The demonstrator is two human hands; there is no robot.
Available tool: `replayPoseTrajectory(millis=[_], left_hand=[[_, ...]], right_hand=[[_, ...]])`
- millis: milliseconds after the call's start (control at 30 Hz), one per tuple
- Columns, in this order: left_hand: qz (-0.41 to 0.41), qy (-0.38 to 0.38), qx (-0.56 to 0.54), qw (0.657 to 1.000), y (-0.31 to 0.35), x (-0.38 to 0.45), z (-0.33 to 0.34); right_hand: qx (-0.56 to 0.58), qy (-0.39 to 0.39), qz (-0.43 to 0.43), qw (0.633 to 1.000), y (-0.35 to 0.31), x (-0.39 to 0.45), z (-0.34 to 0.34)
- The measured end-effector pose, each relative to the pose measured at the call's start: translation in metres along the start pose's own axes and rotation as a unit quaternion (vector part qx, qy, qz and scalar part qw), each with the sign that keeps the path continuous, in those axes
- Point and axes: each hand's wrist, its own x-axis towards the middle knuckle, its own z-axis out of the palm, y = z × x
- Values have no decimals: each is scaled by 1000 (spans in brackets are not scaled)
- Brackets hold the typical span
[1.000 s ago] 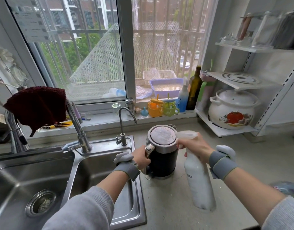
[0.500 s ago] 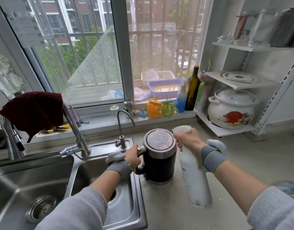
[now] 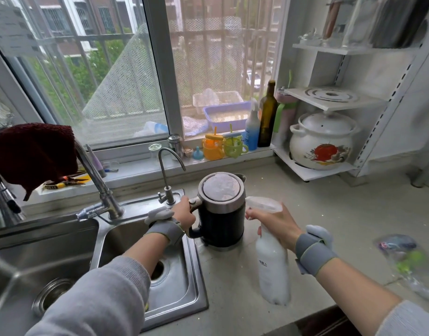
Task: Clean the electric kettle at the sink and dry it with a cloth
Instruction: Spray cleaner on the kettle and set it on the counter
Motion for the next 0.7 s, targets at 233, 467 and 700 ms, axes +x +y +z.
replayPoseTrajectory(millis=[233, 467, 700], left_hand=[[4, 13, 9, 1000, -4, 0, 0], [2, 10, 2, 1000, -5, 4, 1], [5, 7, 2, 1000, -7, 6, 2]], right_hand=[[-5, -22, 5, 1000, 28, -29, 23], [44, 84, 52, 994, 24, -23, 14], [8, 72, 79, 994, 29, -17, 2]])
